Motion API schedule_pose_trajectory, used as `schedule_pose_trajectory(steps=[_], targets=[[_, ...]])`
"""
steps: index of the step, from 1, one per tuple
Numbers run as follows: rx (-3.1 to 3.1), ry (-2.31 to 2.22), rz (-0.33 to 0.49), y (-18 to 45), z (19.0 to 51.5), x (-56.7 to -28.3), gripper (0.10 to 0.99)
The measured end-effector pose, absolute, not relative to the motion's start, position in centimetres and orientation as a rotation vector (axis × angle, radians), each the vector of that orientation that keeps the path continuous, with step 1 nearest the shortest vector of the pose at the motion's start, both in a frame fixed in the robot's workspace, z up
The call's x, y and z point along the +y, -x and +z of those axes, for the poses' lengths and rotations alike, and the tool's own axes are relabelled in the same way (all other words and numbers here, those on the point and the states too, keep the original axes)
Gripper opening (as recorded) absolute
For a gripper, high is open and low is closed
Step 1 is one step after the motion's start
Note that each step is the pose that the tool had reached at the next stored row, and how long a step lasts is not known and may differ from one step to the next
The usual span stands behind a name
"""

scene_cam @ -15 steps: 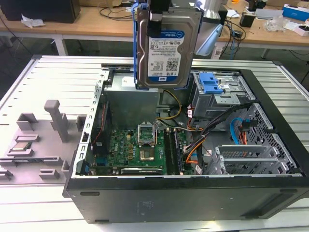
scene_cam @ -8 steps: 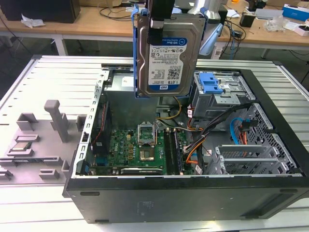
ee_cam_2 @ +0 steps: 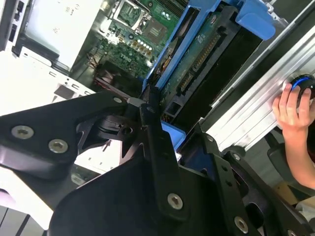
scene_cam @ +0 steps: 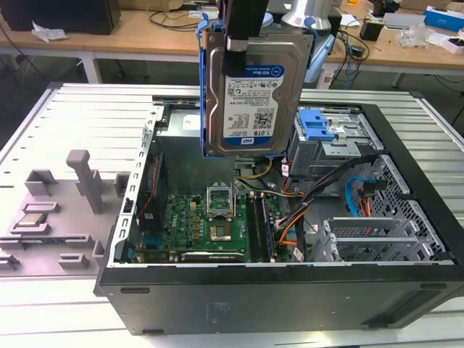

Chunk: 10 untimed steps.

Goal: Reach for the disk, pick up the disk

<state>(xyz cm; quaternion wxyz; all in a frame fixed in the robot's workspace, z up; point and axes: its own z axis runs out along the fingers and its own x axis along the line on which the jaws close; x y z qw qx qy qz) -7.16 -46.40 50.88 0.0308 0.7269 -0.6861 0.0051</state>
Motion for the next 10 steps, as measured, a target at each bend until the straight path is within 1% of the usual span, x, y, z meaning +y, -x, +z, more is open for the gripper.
schedule_pose_trajectory(steps=[10], targets=[[-2.114, -2.240, 0.016, 7.2, 50.9, -49.5, 0.365]])
